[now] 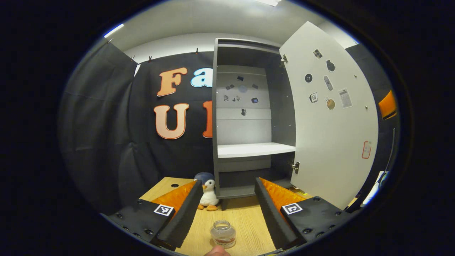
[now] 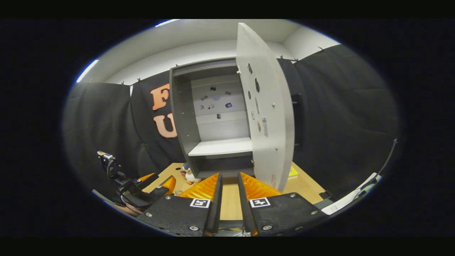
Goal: Open the cabinet door with the right hand, grasp the bottle in the cabinet with the left hand and place it on the coaster, then close the cabinet door with the right hand.
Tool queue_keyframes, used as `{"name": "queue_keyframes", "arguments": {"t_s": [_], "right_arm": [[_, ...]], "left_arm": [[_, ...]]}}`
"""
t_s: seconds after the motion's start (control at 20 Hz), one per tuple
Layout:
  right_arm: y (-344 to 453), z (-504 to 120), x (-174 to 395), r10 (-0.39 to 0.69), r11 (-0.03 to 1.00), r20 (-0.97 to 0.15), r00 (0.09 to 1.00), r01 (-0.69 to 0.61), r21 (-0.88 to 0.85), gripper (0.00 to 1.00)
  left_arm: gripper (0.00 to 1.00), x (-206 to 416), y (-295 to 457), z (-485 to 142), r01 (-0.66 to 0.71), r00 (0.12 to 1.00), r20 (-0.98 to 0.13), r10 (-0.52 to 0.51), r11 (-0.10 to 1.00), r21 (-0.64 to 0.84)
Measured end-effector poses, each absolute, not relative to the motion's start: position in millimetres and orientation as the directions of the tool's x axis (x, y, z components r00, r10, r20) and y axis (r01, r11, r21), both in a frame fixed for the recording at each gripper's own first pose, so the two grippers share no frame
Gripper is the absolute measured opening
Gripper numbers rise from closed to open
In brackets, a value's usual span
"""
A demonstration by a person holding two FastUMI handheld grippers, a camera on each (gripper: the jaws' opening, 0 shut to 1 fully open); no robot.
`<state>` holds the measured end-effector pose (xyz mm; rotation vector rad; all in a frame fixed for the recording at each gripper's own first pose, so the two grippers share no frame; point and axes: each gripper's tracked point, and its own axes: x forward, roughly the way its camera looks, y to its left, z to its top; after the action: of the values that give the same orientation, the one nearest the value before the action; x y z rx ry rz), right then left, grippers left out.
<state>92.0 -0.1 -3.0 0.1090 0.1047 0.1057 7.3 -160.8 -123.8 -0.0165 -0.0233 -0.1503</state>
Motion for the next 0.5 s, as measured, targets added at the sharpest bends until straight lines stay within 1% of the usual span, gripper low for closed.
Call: {"name": "queue_keyframes", "arguments": {"t_s": [0.2, 0.35, 0.45, 0.5], "right_arm": [[-40.9, 14.5, 92.7, 0.018, 0.996, -0.049, 0.999, -0.013, 0.086, 0.37], [-60.1, 23.8, 96.9, -0.022, 0.994, -0.023, 0.999, 0.024, 0.108, 0.45], [-69.8, 21.7, 101.8, -0.036, 0.994, -0.034, 0.999, 0.039, 0.1, 0.49], [-74.5, 21.9, 102.4, -0.039, 0.995, -0.035, 0.999, 0.042, 0.095, 0.54]], "left_arm": [[0.95, 10.3, -162.8, -112.9, 0.148, 0.988, 0.036, -0.147, 0.989, -0.017], [0.95, 15.6, -165.7, -105.7, 0.144, 0.989, 0.041, -0.144, 0.99, -0.001], [0.95, 17.2, -169.6, -102.7, 0.148, 0.988, 0.036, -0.148, 0.989, -0.004], [0.94, 18.2, -170.6, -100.6, 0.149, 0.988, 0.035, -0.149, 0.989, -0.004]]}}
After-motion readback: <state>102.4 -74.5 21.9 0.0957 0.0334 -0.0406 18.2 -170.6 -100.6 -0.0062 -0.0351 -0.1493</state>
